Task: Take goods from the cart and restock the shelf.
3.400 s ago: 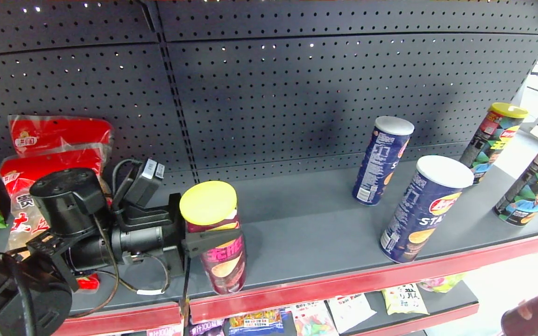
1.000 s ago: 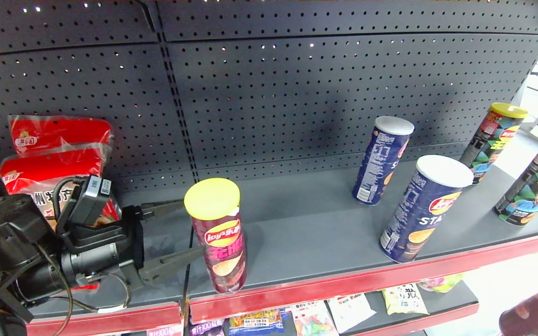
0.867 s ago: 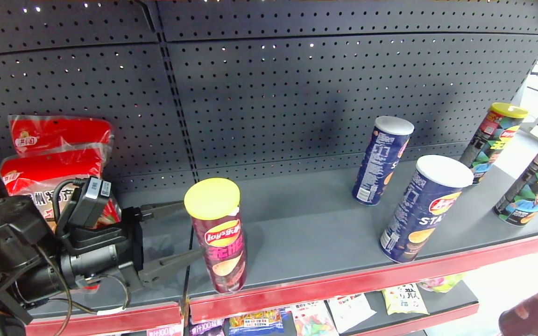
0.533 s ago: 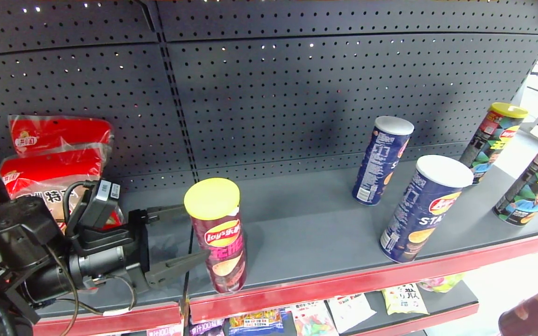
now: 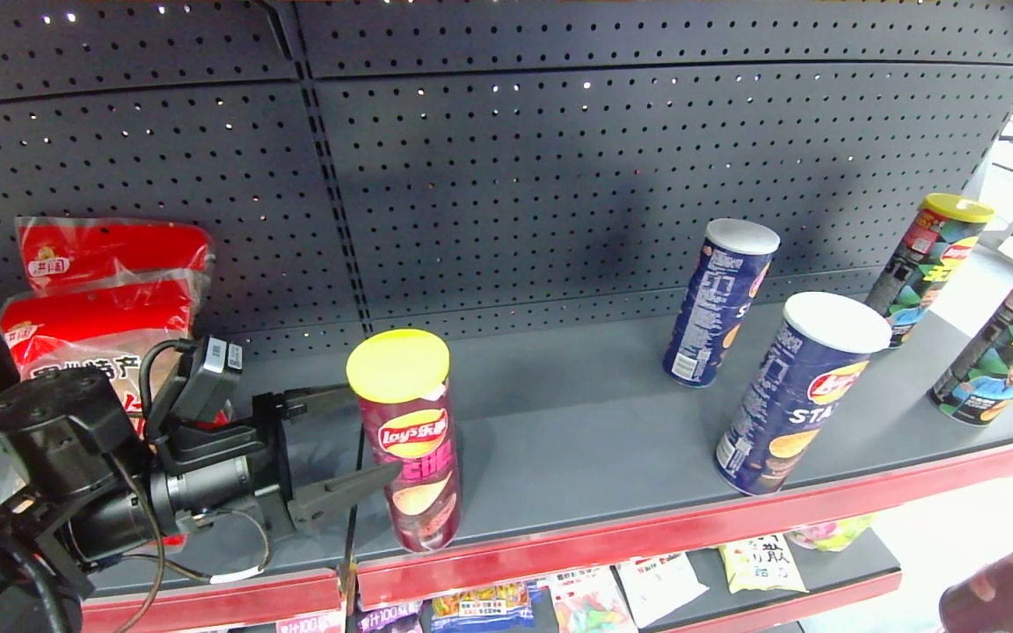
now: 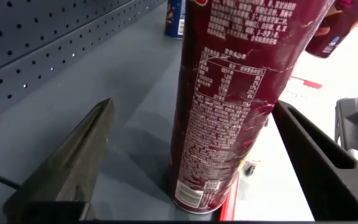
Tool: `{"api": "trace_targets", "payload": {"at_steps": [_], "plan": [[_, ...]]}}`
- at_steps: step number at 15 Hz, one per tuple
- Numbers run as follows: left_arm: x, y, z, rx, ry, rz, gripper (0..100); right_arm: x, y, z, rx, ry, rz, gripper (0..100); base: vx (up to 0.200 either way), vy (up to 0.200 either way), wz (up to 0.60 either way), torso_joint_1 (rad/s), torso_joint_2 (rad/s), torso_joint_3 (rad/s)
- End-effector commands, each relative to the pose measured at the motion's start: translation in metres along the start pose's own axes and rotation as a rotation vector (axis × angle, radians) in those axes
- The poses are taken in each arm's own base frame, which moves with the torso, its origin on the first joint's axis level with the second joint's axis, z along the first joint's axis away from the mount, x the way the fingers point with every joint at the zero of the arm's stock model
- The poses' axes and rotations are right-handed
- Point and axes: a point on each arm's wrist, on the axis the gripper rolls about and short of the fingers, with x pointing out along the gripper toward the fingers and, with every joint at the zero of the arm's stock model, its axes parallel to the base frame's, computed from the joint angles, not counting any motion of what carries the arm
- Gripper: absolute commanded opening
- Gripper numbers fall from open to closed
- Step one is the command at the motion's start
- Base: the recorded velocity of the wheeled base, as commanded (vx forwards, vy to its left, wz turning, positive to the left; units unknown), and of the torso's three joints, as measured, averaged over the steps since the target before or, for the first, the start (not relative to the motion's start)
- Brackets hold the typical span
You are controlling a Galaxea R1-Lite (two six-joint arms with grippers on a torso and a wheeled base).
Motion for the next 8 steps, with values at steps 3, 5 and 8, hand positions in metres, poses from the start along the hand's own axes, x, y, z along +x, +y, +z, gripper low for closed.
{"api": "trace_targets", "payload": {"at_steps": [3,5,8], "plan": [[-0.0007,0.0017,-0.0008,-0.003,0.001,0.007,100,0.0013,0.0002,0.0002,-0.001,0.007,0.002,0,0.000,0.000,0.00,0.000,0.00,0.000],[-0.0010,0.0013,-0.0007,-0.001,0.001,0.006,100,0.0016,0.0002,0.0004,-0.001,0.007,0.002,0,0.000,0.000,0.00,0.000,0.00,0.000],[-0.0048,-0.0055,0.0039,0.009,-0.008,-0.016,100,0.0012,0.0001,0.0008,-0.001,0.004,0.002,0,0.000,0.000,0.00,0.000,0.00,0.000]]}}
